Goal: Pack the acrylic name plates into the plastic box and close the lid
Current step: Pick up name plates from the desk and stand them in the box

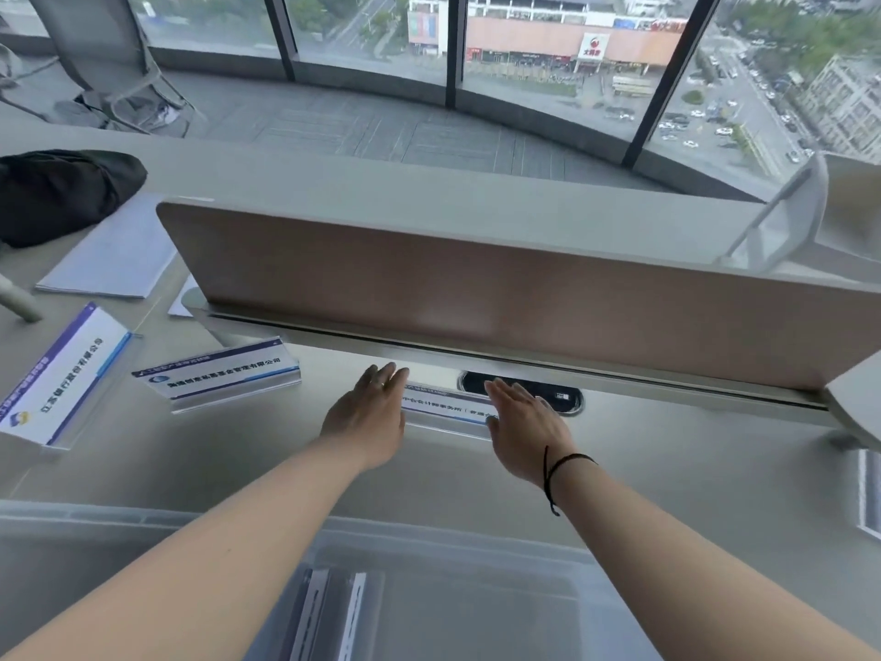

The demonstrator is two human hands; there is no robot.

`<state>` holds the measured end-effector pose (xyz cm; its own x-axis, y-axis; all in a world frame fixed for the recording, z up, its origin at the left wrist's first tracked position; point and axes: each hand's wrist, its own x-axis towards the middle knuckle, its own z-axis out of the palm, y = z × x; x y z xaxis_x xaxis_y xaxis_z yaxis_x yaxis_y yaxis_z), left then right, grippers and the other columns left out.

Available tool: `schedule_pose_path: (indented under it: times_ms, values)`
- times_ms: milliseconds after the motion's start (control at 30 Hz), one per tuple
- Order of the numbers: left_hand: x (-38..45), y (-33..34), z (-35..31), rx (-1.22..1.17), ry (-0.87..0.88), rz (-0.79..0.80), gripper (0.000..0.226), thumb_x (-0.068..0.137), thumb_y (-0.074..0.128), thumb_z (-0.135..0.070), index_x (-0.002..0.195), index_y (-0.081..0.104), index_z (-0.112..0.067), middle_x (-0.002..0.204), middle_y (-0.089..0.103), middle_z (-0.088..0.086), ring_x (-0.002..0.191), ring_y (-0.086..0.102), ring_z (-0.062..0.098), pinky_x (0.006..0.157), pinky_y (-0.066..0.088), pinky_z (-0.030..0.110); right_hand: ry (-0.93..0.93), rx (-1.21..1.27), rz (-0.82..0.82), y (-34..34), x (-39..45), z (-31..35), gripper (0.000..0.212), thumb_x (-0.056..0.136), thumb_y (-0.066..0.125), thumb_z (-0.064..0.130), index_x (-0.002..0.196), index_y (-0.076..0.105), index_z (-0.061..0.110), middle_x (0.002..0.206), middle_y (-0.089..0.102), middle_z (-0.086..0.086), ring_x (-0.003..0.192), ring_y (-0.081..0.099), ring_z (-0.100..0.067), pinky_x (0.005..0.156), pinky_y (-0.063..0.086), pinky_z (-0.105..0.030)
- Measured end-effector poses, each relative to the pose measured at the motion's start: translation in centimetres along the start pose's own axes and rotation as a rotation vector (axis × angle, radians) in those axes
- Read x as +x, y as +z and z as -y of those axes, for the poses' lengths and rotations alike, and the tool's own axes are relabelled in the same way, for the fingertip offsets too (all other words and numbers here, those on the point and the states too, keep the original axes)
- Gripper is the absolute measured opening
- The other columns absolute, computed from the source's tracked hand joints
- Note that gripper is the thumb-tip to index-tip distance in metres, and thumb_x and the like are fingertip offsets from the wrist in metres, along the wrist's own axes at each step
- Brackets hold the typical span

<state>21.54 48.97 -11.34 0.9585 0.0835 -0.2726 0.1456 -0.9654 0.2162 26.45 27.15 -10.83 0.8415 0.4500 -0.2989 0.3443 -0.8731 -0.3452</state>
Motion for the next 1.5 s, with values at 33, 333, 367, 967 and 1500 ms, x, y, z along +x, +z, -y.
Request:
schedule_pose_path:
  times_ms: [33, 333, 367, 967, 1500]
  values:
    - [0.6, 0.4, 0.3, 0.025, 0.010, -0.027, 0.051, 0.095, 0.043, -0.014, 0.143, 0.030, -0.017, 0.149, 0.035, 0.005, 0.135, 0.033, 0.025, 0.096, 0.046, 0.042, 0.019, -0.007, -0.002, 0.3, 0.5, -0.1, 0.046, 0.100, 0.037, 0.026, 0.145, 0.034, 0.019, 0.151, 0.040, 0.002, 0.140, 0.035, -0.024, 0.114, 0.031, -0.041]
    - [1.4, 0.6, 0.9, 0.013, 0.050, -0.148, 0.020, 0.084, 0.046, 0.004, 0.094, 0.055, -0.010, 0.090, 0.054, 0.012, 0.060, 0.047, 0.034, 0.052, 0.034, 0.034, -0.015, -0.064, -0.191, 0.9, 1.4, -0.4, 0.027, 0.099, 0.039, 0.031, 0.098, 0.061, 0.016, 0.094, 0.069, -0.001, 0.081, 0.063, -0.031, 0.065, 0.053, -0.037]
    - [1.4, 0.5, 0.8, 0.002, 0.048, -0.143, 0.020, 0.084, 0.046, 0.004, 0.095, 0.055, -0.010, 0.090, 0.054, 0.012, 0.061, 0.049, 0.035, 0.053, 0.036, 0.035, -0.013, -0.067, -0.194, 0.9, 1.4, -0.4, 0.026, 0.099, 0.039, 0.031, 0.094, 0.060, 0.017, 0.091, 0.068, -0.001, 0.077, 0.062, -0.031, 0.063, 0.051, -0.036]
    - [-8.3, -9.8, -0.7, -0.162, 0.321, -0.465, 0.022, 0.088, 0.049, -0.025, 0.089, 0.068, -0.013, 0.079, 0.068, 0.008, 0.070, 0.064, 0.034, 0.060, 0.053, 0.040, -0.272, -0.234, -0.322, -10.1, -9.3, 6.1, 0.029, 0.098, 0.041, 0.041, 0.079, 0.047, 0.020, 0.080, 0.066, -0.002, 0.077, 0.061, -0.035, 0.056, 0.032, -0.034]
    - [-20.3, -12.5, -1.1, -0.202, 0.531, -0.304, 0.023, 0.094, 0.053, -0.043, 0.108, 0.066, -0.030, 0.103, 0.071, -0.011, 0.088, 0.064, 0.012, 0.074, 0.053, 0.037, -0.313, -0.197, -0.133, -8.8, -23.3, 12.5, 0.030, 0.096, 0.036, 0.037, 0.075, 0.043, 0.017, 0.067, 0.052, -0.005, 0.063, 0.051, -0.036, 0.055, 0.042, -0.038]
